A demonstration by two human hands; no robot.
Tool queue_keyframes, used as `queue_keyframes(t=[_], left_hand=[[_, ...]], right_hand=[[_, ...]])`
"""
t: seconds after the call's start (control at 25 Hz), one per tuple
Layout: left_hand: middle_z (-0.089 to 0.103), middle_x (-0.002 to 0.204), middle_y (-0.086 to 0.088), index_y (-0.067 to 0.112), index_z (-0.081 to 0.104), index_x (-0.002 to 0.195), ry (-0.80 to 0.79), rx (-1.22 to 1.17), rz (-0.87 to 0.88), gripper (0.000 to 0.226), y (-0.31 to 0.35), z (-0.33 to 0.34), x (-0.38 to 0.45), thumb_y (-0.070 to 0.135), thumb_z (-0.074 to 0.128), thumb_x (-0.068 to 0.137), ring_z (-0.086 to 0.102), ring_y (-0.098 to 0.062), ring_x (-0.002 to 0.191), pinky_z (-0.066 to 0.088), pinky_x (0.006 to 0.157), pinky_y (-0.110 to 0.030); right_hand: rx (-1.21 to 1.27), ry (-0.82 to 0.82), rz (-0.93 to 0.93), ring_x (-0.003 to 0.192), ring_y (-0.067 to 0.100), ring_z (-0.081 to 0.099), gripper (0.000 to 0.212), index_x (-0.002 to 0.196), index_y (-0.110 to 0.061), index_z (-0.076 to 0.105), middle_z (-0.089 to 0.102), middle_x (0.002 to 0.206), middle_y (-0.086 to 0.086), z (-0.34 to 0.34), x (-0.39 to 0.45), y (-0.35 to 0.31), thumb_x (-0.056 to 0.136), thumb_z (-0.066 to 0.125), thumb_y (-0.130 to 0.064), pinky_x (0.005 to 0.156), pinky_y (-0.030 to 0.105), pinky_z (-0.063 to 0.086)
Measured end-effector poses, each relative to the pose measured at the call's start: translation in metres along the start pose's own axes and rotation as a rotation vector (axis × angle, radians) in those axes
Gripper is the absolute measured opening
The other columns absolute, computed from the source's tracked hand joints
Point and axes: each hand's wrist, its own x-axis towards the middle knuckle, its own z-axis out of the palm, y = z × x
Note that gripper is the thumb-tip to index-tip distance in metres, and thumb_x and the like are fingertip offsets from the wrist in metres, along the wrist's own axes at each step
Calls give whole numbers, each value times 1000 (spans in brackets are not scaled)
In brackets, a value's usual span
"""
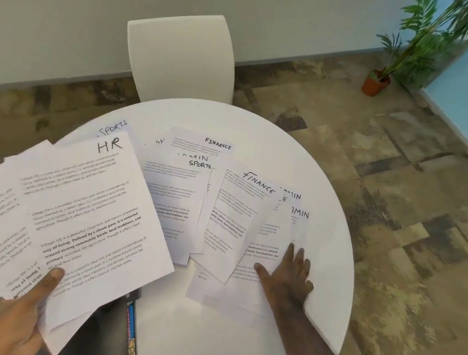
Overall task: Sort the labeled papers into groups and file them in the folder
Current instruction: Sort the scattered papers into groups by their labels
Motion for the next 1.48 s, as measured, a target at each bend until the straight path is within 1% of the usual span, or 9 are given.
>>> queue_keyframes(t=[0.12,0.28,0.52,0.68,0.92,1.04,1.2,1.4,1.48], left_hand=[[66,133,-2,29,56,138,-66,-46,37,61,20,44,-28,7,73,84,63,-30,121,34,89,-82],[66,132,0,24,57,138,-12,-89,86,58,20,61,-38,2,68,86,63,-27,121,41,90,-75],[67,131,1,26,58,137,4,-53,92,54,26,66,-51,2,67,89,64,-27,120,40,87,-77],[67,132,1,26,58,137,24,-61,85,56,28,65,-55,1,67,88,63,-26,121,42,86,-76],[68,129,-2,22,59,137,36,-102,43,55,29,62,-54,-1,66,87,66,-27,116,43,84,-75],[68,130,-3,24,59,136,33,-100,29,54,30,58,-53,-2,65,89,67,-27,116,42,83,-78],[68,130,-2,22,60,135,61,-80,59,54,30,58,-53,-4,65,87,67,-23,115,49,82,-67],[69,127,0,16,58,137,95,-55,90,54,34,64,-54,-4,66,88,69,-20,112,56,84,-57],[68,128,0,16,57,138,98,-59,77,55,35,63,-54,-3,66,88,70,-18,108,57,78,-54]], right_hand=[[-103,74,-70,145,26,25,98,157,-19,12,21,162,4,2,-5,-2,83,55,-67,107,47,35],[-61,110,-83,127,25,43,100,155,-17,17,42,143,7,-6,-3,-13,79,69,-57,96,41,42],[897,-66,34,118,24,60,74,146,-17,37,62,124,-3,-21,15,-12,83,76,-22,95,29,45],[1119,-274,44,87,15,70,31,110,-16,68,74,109,4,-34,23,-35,82,79,-21,77,27,53],[871,-238,94,93,28,72,37,111,-6,72,75,108,10,-34,41,-76,76,79,-13,86,36,58],[749,-125,-86,101,27,69,37,119,-10,69,74,112,8,-44,26,-99,82,71,-17,84,25,50],[705,-40,-285,104,28,66,38,124,-16,65,72,115,6,-49,10,-141,87,67,-25,89,36,55],[767,-349,-306,109,26,64,39,131,-9,59,67,126,9,-56,24,-171,98,56,-31,82,23,43],[700,-528,-257,92,24,66,45,130,-7,57,69,115,10,-55,31,-167,101,47,-41,73,27,49]])
